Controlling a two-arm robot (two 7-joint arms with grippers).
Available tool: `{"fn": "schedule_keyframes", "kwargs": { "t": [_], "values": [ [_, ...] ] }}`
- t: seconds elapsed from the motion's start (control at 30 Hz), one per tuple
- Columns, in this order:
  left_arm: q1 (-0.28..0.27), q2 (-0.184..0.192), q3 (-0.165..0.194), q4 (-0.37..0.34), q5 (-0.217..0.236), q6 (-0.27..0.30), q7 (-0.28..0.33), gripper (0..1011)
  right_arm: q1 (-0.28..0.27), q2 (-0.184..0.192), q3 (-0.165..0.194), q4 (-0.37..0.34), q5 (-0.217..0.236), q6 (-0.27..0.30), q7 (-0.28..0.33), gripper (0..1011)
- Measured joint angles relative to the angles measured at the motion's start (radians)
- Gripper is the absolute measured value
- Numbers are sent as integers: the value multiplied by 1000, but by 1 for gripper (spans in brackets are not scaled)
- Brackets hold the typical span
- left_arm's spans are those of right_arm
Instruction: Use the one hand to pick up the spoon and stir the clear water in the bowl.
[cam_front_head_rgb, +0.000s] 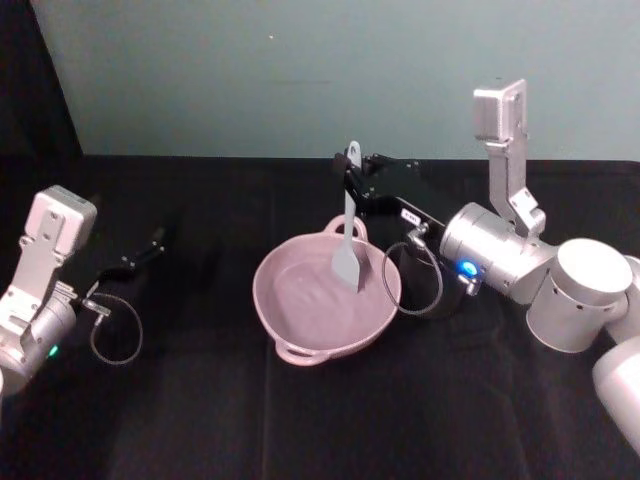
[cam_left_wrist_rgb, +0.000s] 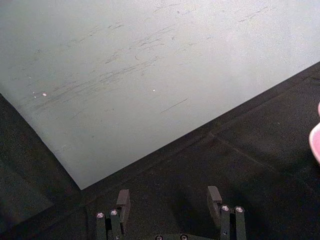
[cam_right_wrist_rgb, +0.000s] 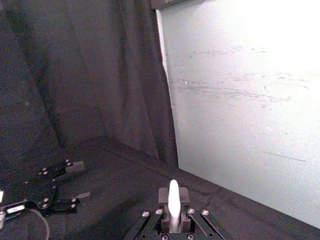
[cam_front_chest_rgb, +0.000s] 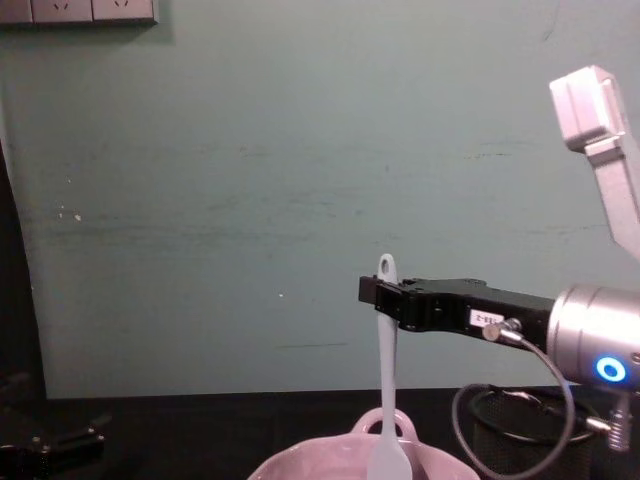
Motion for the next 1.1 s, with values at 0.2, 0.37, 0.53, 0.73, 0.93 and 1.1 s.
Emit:
{"fn": "schedule_keyframes", "kwargs": {
  "t": [0.2,0.37,0.53,0.73,0.93,1.1],
  "values": [
    [0,0,0,0,0,0,0,1011,-42,20,2,-56,8,4,1,114],
    [0,0,0,0,0,0,0,1011,-59,20,-10,-81,13,5,9,114],
    [0,0,0,0,0,0,0,1011,-62,6,-34,-88,15,5,18,114],
    [0,0,0,0,0,0,0,1011,-35,-25,-68,-61,10,7,31,114],
    [0,0,0,0,0,0,0,1011,15,-63,-85,0,5,3,36,114],
    [0,0,0,0,0,0,0,1011,50,-84,-88,46,4,-3,39,114]
  ]
}}
